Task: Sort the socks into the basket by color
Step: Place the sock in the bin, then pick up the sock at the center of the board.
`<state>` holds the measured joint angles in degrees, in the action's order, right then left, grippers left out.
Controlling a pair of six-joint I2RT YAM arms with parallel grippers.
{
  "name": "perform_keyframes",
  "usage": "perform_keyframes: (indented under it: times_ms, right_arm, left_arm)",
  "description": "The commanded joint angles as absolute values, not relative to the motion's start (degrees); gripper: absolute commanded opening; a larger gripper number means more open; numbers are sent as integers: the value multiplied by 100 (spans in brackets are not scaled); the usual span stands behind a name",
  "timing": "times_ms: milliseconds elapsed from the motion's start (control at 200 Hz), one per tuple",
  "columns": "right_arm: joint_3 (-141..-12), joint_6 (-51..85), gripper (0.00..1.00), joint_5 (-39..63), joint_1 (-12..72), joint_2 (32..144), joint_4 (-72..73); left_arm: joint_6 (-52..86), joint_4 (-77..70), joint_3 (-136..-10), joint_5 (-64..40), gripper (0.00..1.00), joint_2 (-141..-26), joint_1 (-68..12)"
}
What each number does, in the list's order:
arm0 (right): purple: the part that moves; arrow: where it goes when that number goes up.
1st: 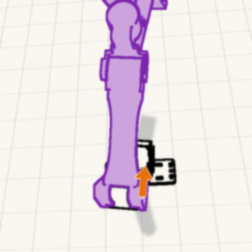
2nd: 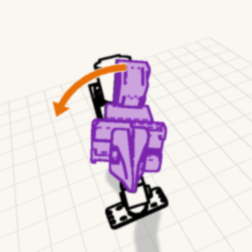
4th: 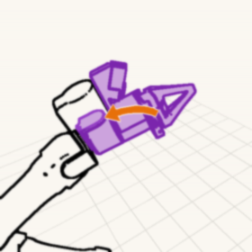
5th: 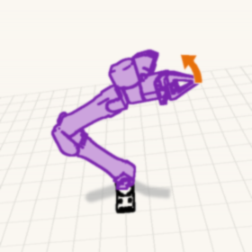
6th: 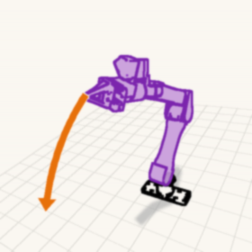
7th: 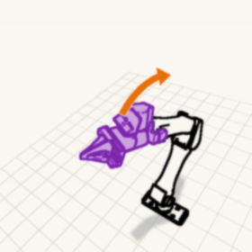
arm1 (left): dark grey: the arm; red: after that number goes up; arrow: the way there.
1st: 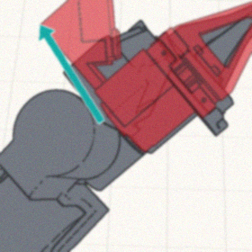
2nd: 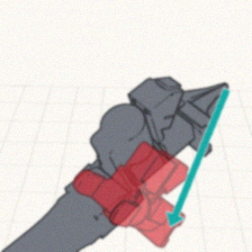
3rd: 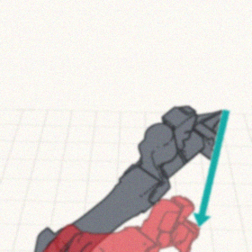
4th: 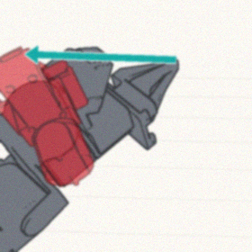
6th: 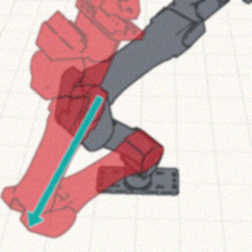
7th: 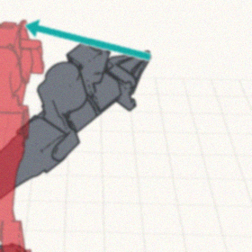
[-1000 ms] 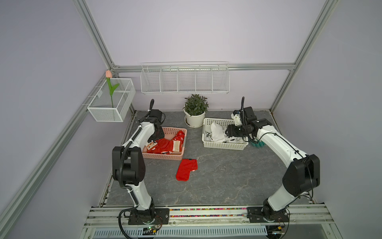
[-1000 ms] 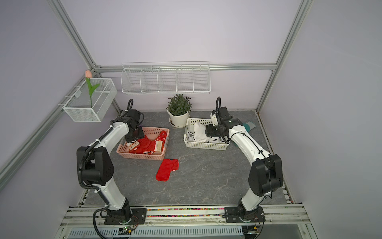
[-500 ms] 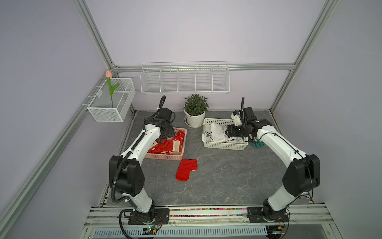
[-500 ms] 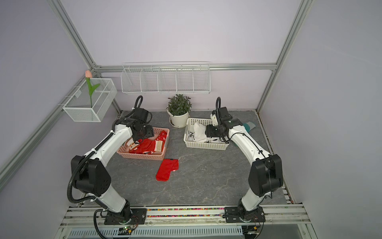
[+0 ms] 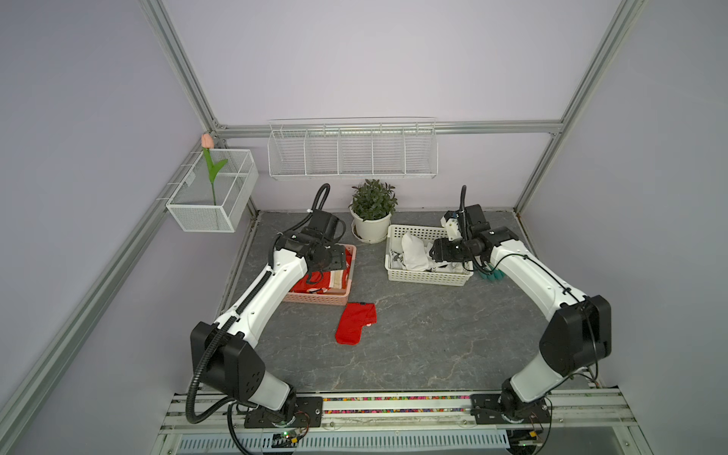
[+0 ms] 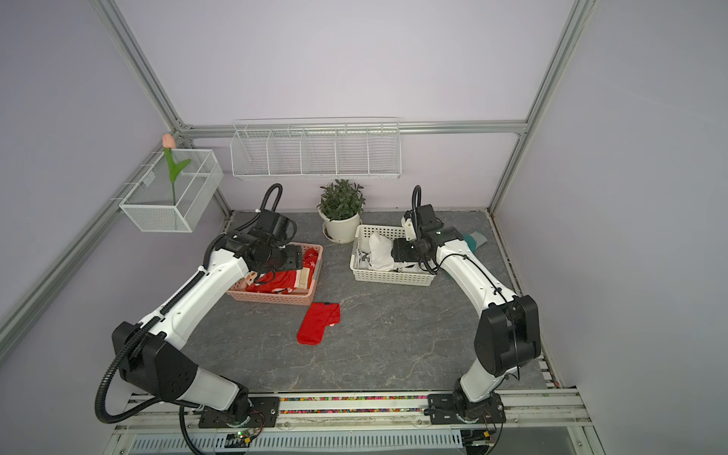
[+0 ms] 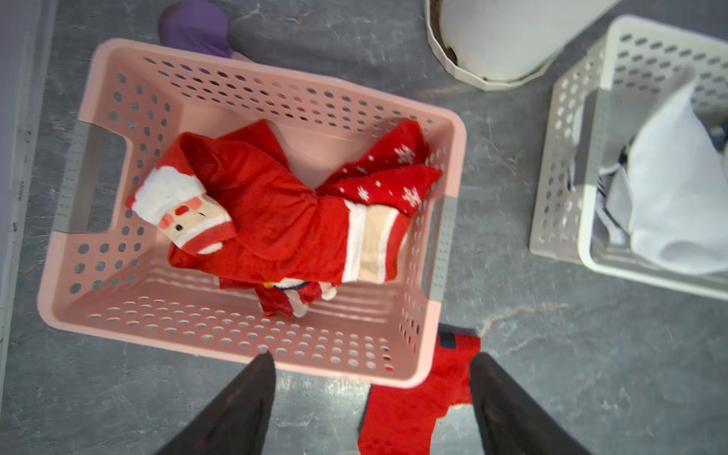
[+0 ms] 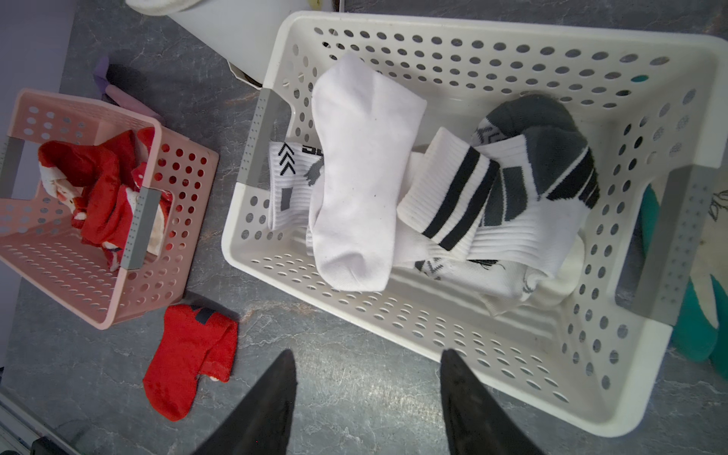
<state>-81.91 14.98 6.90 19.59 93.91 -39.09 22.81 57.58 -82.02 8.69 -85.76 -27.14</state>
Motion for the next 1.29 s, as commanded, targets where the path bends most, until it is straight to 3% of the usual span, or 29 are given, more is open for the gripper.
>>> perform_keyframes:
  times_ms: [0, 400, 980, 1290]
  right_arm:
    - [-8090, 1509, 61, 698, 1955, 9211, -3910]
    - [-8094, 1512, 61, 686, 1960, 9180, -3894]
    - [-8029, 1511, 61, 694, 1956, 9150, -3852]
    - [-8022, 1520, 61, 682, 1962, 9144, -3859]
  left_arm:
    - [2237, 6103, -7931, 931, 81, -8348, -3103]
    - [2882, 5967, -6810, 1143, 83, -8186, -4421]
    - [3063, 5254, -5841, 799, 87, -8475, -4755]
    - [3001, 4893, -5507, 652, 80, -8907, -4756]
